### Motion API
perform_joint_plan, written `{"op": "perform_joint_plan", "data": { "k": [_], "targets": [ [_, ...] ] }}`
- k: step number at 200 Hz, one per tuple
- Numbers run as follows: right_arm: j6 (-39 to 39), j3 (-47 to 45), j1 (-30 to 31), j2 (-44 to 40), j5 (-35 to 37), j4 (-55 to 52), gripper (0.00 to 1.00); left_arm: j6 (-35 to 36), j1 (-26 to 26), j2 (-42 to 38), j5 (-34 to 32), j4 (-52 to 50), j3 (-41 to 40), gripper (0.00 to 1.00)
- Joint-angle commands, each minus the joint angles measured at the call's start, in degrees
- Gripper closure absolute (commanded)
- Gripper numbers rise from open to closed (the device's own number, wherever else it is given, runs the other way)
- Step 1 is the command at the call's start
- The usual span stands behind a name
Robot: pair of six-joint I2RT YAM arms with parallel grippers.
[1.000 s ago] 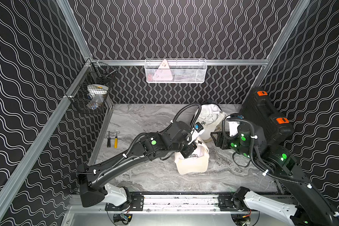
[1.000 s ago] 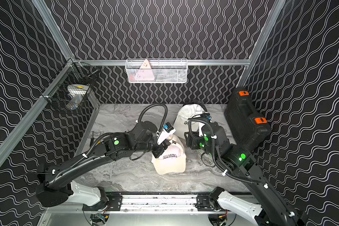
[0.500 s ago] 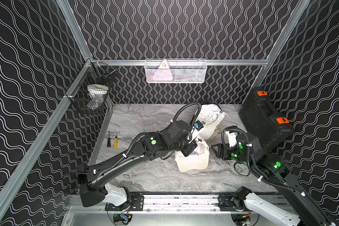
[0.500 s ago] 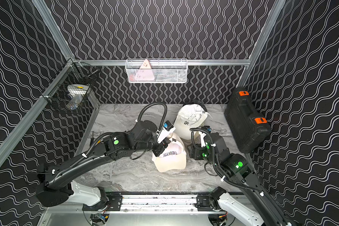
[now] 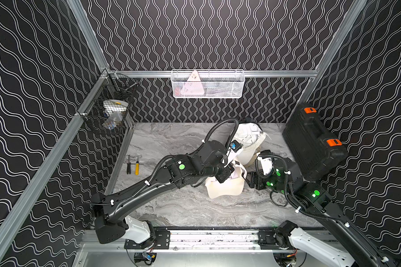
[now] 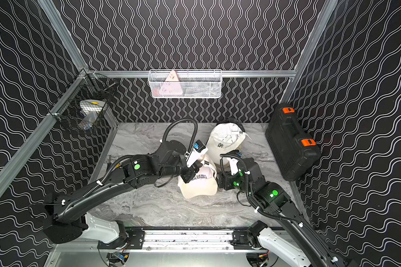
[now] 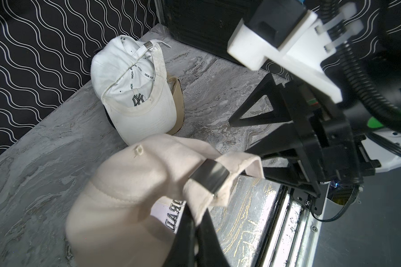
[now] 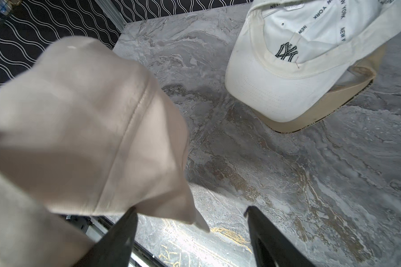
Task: Open the adjustable buckle of the baseball cap
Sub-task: Open the adjustable buckle on the baseball cap, then pull the adjustable strap on the baseball cap.
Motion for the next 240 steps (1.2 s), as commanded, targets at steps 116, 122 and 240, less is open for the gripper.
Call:
{"op": "perform_joint_plan", "data": {
  "k": [116,122,240],
  "targets": [
    [-2.72,-2.79,0.88,-1.30,0.41,13.74,0.36,-0.39,-0.25,-0.26,2.73,0.29,1.46,1.00],
    [-2.92,-2.75,0.88,-1.22,0.58,14.58,0.40,-0.38,-0.25,-0.29,3.05,0.24,1.39,1.00],
    [-1.88,-4.16,0.89,-5.02,-3.85,20.53,1.00,0.32,-0.37,-1.56,4.94,-0.66,-1.48,1.00]
  ]
}}
